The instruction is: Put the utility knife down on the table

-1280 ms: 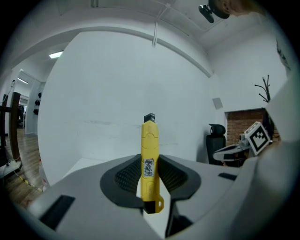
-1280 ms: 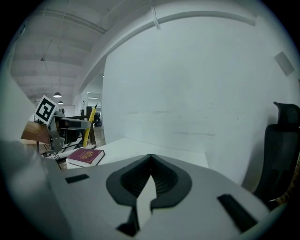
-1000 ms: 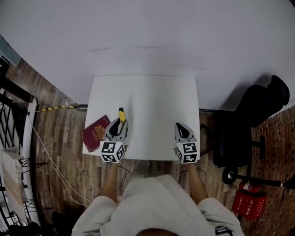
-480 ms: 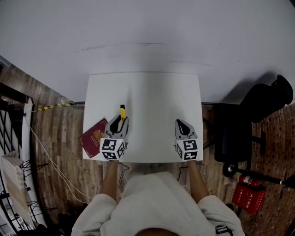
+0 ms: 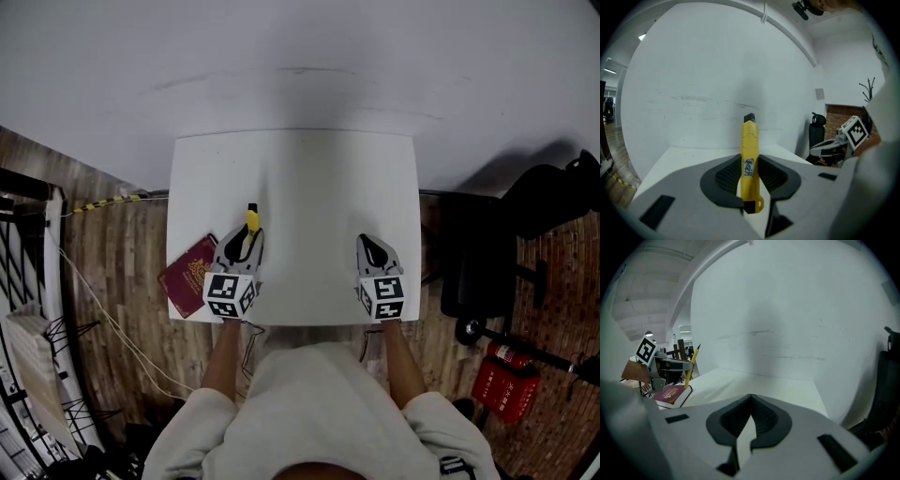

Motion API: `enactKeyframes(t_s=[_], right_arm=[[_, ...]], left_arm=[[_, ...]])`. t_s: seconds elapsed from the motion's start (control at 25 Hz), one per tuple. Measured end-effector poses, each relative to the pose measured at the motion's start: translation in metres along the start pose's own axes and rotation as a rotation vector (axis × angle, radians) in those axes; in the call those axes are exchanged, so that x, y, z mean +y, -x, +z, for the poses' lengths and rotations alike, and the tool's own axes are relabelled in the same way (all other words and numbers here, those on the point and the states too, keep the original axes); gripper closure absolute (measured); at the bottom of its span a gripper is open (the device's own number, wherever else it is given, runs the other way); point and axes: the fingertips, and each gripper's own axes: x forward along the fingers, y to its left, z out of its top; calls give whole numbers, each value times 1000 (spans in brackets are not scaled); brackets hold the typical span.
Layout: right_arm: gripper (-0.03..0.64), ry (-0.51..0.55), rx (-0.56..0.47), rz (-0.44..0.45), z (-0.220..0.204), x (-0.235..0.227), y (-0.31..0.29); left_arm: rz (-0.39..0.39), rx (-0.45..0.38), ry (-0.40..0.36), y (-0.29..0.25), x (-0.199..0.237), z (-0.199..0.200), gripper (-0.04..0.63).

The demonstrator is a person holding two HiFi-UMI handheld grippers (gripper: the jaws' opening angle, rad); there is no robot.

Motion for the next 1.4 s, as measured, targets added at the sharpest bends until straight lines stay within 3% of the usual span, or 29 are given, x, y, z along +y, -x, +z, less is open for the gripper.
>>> enactKeyframes(t_s=[0.24,0.44,0.76,1.4], right_arm=[[618,-11,33,-2,-14,-2,-7],[618,-16,58,-10,-23,-7,-10],[618,-16,75,-16,-30,-10,-12],[618,-13,84,-23,-35,-18,-12]], left_arm=[[-26,49,-13,-14,-2,-17,486],[-71,96,-108,-31,-11,-24,486],[-161,180,-341,-54,-28,-34,486],[-347,404,-937,-76,-50,-88,486]])
